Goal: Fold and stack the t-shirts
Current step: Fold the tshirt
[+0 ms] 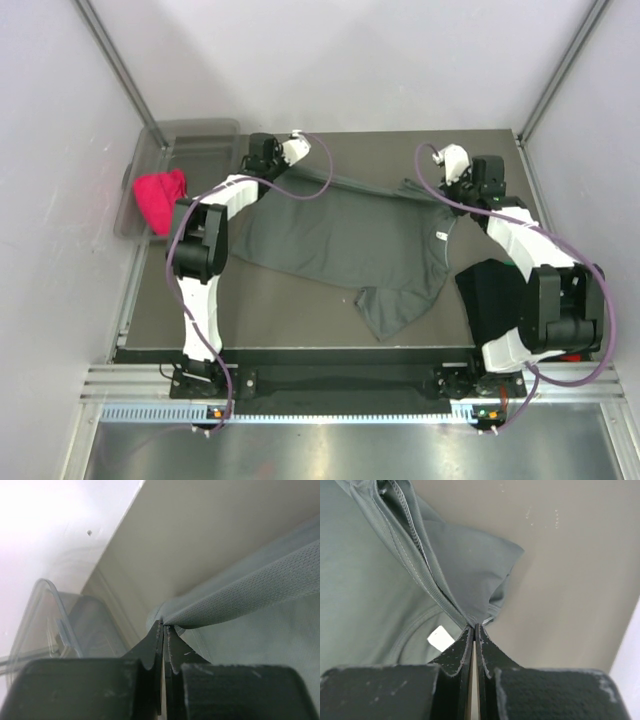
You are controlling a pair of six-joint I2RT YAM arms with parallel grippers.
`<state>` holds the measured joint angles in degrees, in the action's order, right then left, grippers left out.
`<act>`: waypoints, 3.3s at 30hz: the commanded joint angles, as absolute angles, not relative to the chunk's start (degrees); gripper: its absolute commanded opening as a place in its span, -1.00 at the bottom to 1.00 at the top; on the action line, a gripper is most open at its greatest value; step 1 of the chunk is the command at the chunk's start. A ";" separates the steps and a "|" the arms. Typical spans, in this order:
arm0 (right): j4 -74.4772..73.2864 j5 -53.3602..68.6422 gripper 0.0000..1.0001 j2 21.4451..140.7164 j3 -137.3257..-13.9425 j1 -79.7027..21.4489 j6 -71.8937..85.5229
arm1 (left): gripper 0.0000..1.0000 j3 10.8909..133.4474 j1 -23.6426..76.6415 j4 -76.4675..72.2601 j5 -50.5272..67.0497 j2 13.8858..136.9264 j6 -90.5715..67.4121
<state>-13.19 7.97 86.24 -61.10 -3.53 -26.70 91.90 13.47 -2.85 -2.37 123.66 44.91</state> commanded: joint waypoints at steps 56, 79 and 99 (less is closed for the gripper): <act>-13.01 18.72 -0.35 99.39 -67.59 -10.01 -25.75 | -0.27 94.76 13.97 12.22 0.62 118.30 23.64; -12.22 13.89 -0.41 97.03 -64.86 -16.62 -26.46 | 0.08 94.30 10.81 27.86 -10.90 116.54 23.20; -11.16 15.29 -0.41 100.98 -64.95 -9.58 -27.60 | 0.02 100.89 10.81 33.31 -2.12 125.15 19.78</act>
<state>-12.82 14.66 99.98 -64.16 -10.46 -26.72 97.86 10.72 32.36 -4.47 124.57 21.41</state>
